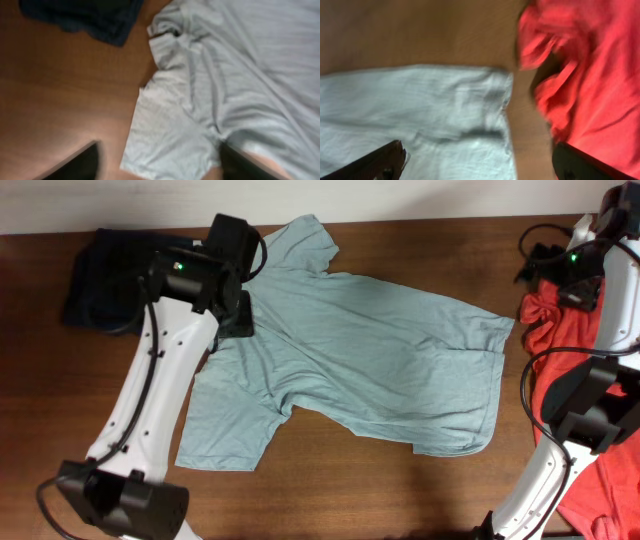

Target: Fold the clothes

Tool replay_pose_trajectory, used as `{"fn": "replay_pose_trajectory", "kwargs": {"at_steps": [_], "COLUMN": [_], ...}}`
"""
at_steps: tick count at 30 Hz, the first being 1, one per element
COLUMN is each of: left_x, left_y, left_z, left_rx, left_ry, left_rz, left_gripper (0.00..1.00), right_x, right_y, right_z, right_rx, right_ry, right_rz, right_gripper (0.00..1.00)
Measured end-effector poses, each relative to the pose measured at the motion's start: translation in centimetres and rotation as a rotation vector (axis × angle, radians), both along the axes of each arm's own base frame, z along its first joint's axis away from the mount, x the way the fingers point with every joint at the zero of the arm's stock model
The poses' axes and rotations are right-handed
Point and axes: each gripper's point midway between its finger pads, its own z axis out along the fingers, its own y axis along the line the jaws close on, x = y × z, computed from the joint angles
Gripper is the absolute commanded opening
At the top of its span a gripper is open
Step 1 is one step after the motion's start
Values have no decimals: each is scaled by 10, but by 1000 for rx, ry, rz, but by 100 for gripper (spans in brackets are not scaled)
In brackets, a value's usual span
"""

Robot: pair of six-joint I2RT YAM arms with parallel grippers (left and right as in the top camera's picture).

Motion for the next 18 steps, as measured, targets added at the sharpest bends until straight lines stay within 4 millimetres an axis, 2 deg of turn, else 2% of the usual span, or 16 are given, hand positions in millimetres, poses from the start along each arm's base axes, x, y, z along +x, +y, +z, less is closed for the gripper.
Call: {"fn": "replay_pose_trajectory", "kwargs": {"at_steps": [2,4,5,8,10,18], "left_x": [3,1,0,-4,-7,-8], "left_y": [5,9,10,13,14,14], "left_z": [-15,-28,-33,-46,-50,-53], "left_rx": [10,23,28,42,48,50], "left_ry": [6,29,37,64,80,85], "left_rz": [22,31,35,37,37,39], "left_gripper": [99,99,99,99,99,99], "right_x": [-16,-38,-45,-51,-64,-130], "right_y": [11,25,30,41,57,143], "right_z": [-2,-2,-3,-6,-14,-50], "right_rx": [52,107,123,143,165,185], "right_ry": [66,156,184,212,268,540], "right_rz": [6,13,16,33,53,245], "right_gripper": [58,11,4,4,4,4]}}
